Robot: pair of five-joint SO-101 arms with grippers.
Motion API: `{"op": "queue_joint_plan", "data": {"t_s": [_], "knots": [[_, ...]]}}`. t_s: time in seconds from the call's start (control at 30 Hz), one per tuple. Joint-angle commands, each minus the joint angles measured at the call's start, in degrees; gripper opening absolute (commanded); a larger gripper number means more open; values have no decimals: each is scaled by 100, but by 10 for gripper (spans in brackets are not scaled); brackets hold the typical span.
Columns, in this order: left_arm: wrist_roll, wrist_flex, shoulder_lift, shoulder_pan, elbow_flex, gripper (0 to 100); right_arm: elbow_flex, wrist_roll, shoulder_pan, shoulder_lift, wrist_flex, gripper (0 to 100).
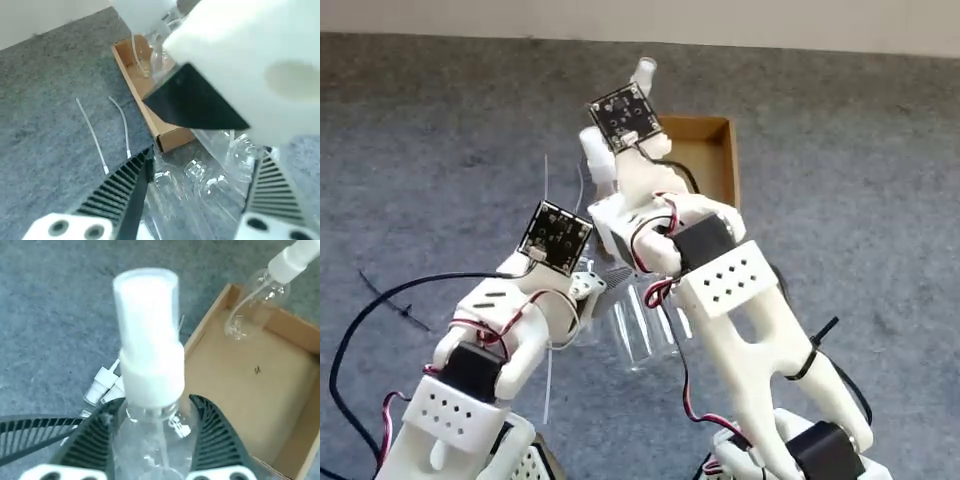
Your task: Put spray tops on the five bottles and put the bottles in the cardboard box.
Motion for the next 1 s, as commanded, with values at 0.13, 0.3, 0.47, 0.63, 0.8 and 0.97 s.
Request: {"op": "queue_joint_plan", "data": {"t_s": [0.13,0.3,0.47,0.63,0.8,0.97], "knots": [[-35,-396,119,-303,-31,288,-391,-88,-48,-40,198,5],[-35,-413,119,-356,-22,288,-391,-88,-48,-40,198,5],[-35,-413,127,-374,-22,288,-382,-88,84,-40,268,5],[-35,-387,84,-338,-22,288,-391,-79,365,-40,224,5],[-35,-387,75,-330,-22,288,-549,-79,1033,-13,-356,4],[-35,-413,75,-338,110,288,-593,-79,1833,31,-1640,4]]}}
